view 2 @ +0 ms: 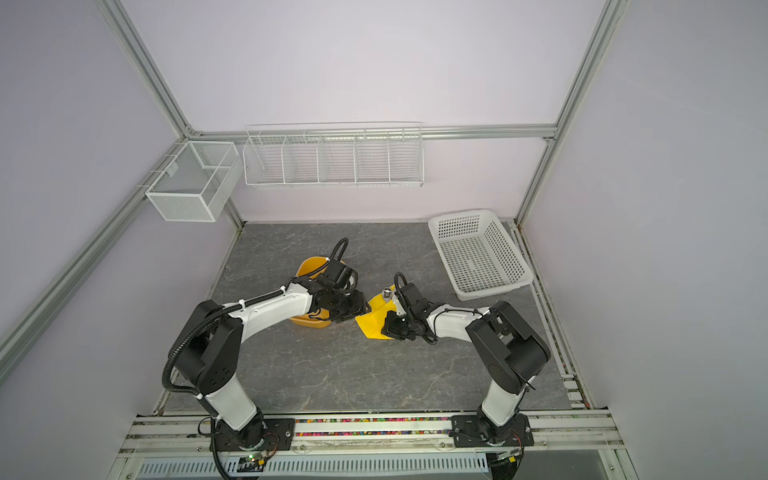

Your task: Place the utensils on the paper napkin and roll it up

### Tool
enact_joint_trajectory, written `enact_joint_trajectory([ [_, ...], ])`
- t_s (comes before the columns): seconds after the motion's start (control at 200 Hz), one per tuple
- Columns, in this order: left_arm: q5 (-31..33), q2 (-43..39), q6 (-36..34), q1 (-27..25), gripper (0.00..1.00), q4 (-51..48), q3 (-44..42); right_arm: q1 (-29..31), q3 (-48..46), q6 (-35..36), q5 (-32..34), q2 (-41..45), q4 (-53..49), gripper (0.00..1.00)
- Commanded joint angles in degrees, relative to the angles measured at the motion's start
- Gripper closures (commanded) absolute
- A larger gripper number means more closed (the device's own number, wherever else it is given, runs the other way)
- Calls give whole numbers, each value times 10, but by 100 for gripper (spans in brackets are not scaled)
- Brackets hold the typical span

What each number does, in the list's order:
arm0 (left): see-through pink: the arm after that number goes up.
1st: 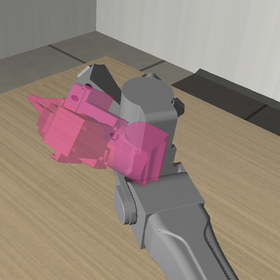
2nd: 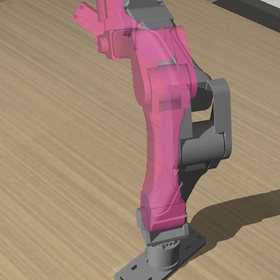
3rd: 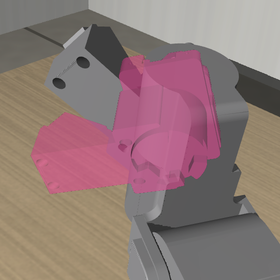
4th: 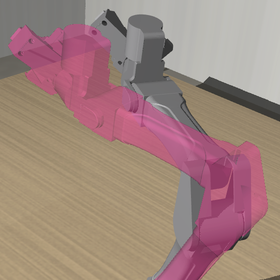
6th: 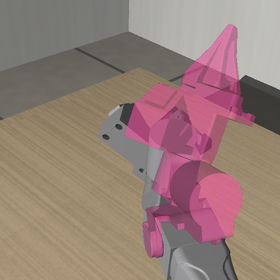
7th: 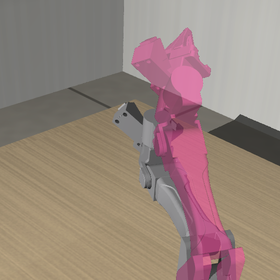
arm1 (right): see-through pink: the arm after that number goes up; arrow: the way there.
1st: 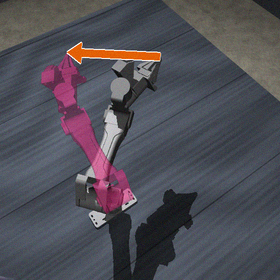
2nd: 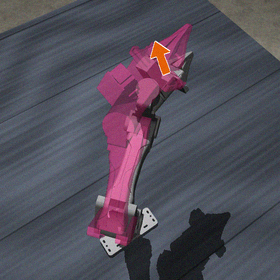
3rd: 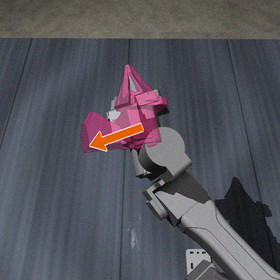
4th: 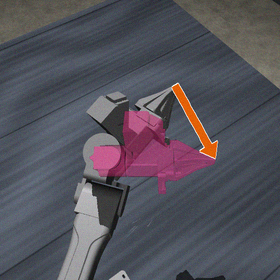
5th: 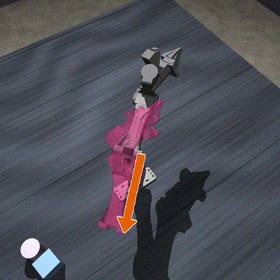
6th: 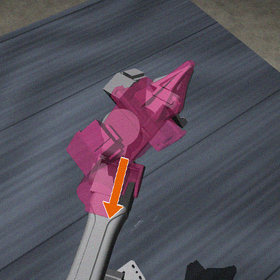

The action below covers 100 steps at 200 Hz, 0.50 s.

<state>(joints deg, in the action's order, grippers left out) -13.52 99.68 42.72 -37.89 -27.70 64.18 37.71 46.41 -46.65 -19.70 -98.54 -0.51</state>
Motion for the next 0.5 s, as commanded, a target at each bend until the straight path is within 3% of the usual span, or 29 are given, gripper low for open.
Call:
enact_joint_trajectory([
  [0.0,32,16,14,1,39,-13,-1,3,-5,6,34,-9,-48,87],
  [0.495,67,54,45,1,45,10,3,3,-6,5,37,-6,-50,87],
])
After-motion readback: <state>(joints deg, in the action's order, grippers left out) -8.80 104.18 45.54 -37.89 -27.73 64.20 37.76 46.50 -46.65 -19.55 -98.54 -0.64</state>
